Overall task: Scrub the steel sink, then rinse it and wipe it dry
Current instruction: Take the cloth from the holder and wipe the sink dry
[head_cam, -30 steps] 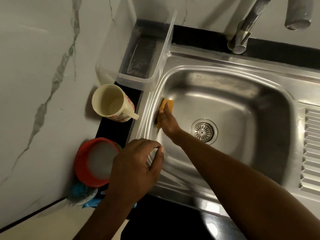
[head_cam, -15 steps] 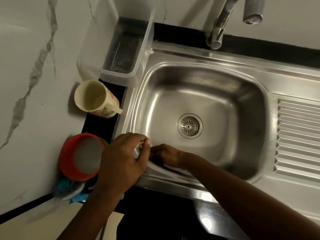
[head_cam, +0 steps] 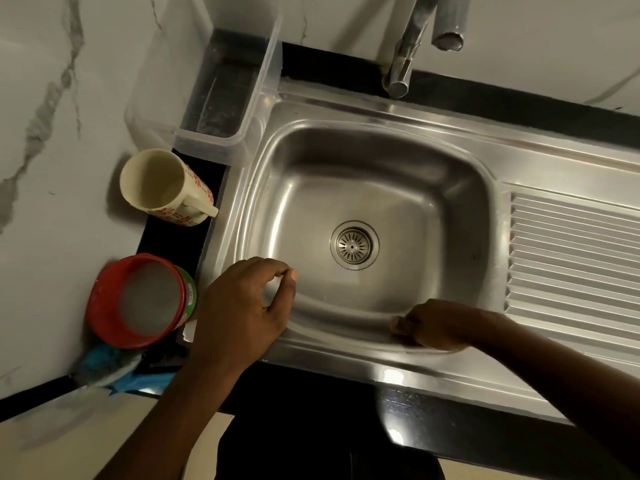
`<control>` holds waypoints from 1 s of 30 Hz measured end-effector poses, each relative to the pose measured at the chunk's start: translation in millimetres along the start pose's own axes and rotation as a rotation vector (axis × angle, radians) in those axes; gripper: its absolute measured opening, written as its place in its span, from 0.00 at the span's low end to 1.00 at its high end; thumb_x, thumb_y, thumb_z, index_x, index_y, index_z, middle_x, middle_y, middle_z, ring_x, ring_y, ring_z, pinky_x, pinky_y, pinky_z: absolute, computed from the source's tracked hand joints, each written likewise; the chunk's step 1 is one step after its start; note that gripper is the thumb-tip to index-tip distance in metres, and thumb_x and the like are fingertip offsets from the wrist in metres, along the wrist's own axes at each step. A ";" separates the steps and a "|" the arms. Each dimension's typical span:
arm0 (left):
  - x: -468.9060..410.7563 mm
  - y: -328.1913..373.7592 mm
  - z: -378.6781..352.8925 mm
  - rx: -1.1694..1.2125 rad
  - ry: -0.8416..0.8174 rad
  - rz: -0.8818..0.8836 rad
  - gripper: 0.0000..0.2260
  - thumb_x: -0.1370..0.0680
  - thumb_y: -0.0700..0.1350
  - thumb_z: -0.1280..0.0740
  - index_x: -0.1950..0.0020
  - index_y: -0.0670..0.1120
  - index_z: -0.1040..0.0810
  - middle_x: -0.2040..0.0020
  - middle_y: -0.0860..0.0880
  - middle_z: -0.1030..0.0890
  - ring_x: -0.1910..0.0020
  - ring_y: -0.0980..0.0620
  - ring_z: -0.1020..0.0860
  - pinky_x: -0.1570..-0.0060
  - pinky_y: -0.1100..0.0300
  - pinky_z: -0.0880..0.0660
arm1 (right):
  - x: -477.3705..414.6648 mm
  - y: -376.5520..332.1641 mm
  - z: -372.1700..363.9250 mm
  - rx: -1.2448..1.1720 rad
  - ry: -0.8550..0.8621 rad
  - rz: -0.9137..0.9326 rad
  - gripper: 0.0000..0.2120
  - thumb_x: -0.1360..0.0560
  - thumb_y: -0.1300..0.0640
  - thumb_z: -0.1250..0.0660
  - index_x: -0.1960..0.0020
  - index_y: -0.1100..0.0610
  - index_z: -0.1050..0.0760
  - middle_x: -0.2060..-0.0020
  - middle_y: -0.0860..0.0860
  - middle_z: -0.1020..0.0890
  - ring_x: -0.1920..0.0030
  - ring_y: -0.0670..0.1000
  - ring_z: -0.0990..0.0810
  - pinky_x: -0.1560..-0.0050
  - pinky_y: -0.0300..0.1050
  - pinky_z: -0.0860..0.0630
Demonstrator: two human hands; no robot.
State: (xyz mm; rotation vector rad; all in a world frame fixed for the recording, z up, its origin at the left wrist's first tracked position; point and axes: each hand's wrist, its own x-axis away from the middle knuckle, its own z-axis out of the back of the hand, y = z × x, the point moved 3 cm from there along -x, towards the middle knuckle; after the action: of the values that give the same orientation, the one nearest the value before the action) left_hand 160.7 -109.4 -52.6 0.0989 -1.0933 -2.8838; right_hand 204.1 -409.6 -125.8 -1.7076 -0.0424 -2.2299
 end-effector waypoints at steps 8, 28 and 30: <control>1.8 9.0 -14.1 -0.025 -0.076 -0.011 0.10 0.18 0.53 0.32 0.47 0.49 0.14 0.53 0.55 0.14 0.53 0.55 0.17 0.53 0.52 0.18 | -49.6 -113.8 10.9 -0.593 -0.059 0.182 0.23 0.13 0.46 0.47 0.29 0.59 0.27 0.29 0.60 0.25 0.34 0.57 0.24 0.29 0.53 0.32; -0.9 19.1 -35.3 -0.004 -0.051 0.007 0.13 0.19 0.54 0.34 0.48 0.49 0.14 0.53 0.54 0.14 0.54 0.52 0.17 0.56 0.55 0.18 | 36.6 29.8 17.5 0.446 0.013 0.010 0.28 0.16 0.33 0.51 0.36 0.49 0.20 0.44 0.50 0.18 0.42 0.54 0.20 0.40 0.50 0.24; -0.7 21.4 -39.4 -0.002 -0.057 0.007 0.12 0.19 0.53 0.33 0.47 0.48 0.14 0.53 0.54 0.14 0.54 0.53 0.17 0.55 0.58 0.19 | 24.8 54.6 24.2 0.706 0.072 -0.029 0.25 0.18 0.34 0.44 0.37 0.49 0.20 0.42 0.50 0.19 0.39 0.56 0.22 0.41 0.52 0.22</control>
State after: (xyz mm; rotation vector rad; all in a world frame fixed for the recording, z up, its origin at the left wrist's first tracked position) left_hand 165.1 -151.3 -67.8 0.0133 -1.0975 -2.8983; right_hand 236.2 -461.8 -105.2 -1.2350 -0.7426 -1.9472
